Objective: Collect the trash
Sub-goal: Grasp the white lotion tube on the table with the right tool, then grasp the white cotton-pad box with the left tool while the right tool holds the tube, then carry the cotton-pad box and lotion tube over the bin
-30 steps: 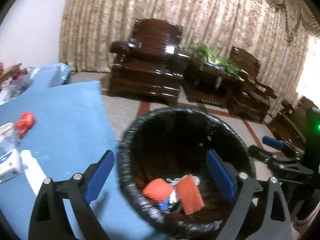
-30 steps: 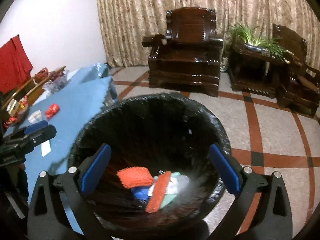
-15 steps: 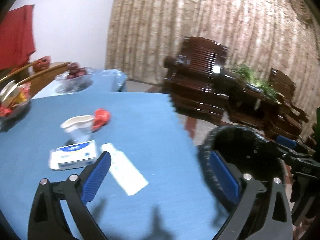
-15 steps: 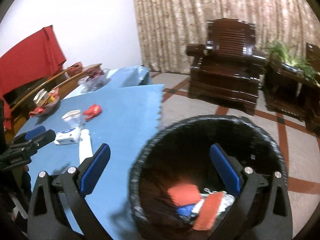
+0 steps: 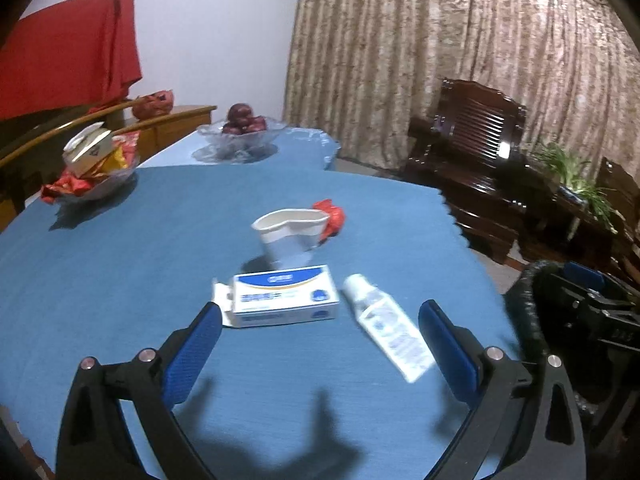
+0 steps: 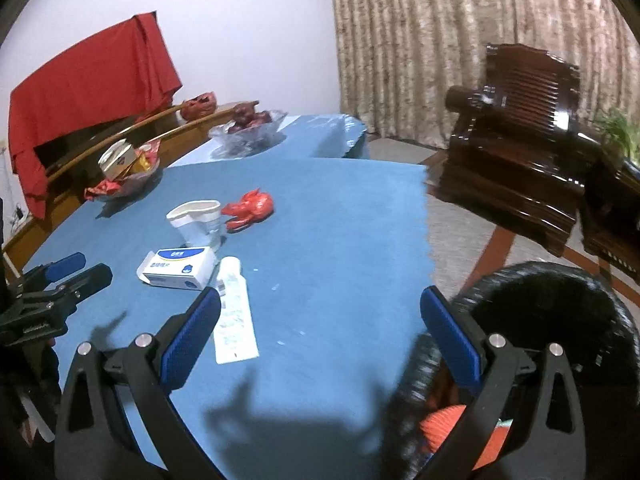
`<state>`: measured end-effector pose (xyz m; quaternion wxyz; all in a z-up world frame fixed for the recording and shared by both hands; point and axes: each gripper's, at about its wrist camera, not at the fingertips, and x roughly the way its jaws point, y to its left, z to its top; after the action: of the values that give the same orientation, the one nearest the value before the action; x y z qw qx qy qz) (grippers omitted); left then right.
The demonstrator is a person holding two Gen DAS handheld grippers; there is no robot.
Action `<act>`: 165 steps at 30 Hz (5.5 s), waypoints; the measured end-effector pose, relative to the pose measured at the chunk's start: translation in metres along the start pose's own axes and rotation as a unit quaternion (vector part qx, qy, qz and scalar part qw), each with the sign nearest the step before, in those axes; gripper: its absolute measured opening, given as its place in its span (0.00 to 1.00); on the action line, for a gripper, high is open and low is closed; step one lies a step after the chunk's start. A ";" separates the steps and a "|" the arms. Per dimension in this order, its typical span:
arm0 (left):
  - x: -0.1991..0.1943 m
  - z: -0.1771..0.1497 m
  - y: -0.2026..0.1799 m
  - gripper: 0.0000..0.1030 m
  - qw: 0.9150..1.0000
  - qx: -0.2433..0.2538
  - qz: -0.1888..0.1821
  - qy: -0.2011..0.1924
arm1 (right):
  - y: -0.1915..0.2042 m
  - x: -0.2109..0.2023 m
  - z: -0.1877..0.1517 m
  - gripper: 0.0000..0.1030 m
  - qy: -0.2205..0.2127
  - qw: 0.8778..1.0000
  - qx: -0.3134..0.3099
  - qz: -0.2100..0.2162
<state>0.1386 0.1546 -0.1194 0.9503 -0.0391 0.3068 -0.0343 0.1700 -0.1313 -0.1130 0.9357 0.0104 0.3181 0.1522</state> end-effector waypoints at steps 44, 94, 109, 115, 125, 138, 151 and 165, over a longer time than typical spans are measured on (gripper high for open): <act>0.068 0.005 0.059 0.91 0.999 -0.035 0.024 0.016 | 0.090 0.176 -0.004 0.37 0.141 0.985 -0.071 0.067; 0.125 0.003 0.011 0.94 0.993 -0.044 0.062 0.087 | 0.036 0.164 -0.006 0.37 0.133 0.990 -0.020 0.050; 0.102 -0.015 0.031 0.42 0.993 -0.074 0.005 0.092 | 0.035 0.163 -0.007 0.37 0.133 0.990 -0.019 0.048; 0.095 -0.033 0.030 0.38 0.990 -0.082 -0.020 0.114 | 0.037 0.158 -0.010 0.36 0.133 0.990 -0.019 0.043; 0.086 -0.034 0.012 0.05 0.992 -0.063 -0.040 0.104 | 0.032 0.140 -0.015 0.36 0.131 0.990 -0.014 0.041; 0.067 -0.027 -0.017 0.00 0.995 -0.054 -0.039 0.076 | 0.027 0.105 -0.009 0.35 0.110 0.993 -0.001 0.042; 0.036 -0.013 -0.044 0.00 0.998 -0.015 -0.033 0.053 | 0.020 0.051 0.010 0.34 0.075 0.996 0.009 0.047; 0.005 0.008 -0.110 0.00 0.996 0.025 -0.083 0.022 | -0.028 -0.038 0.019 0.34 0.018 0.999 0.031 0.016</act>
<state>0.1433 0.0452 -0.1055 0.9378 -0.0396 0.3228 -0.1216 0.1607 -0.1675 -0.0790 0.9266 0.0419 0.3390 0.1576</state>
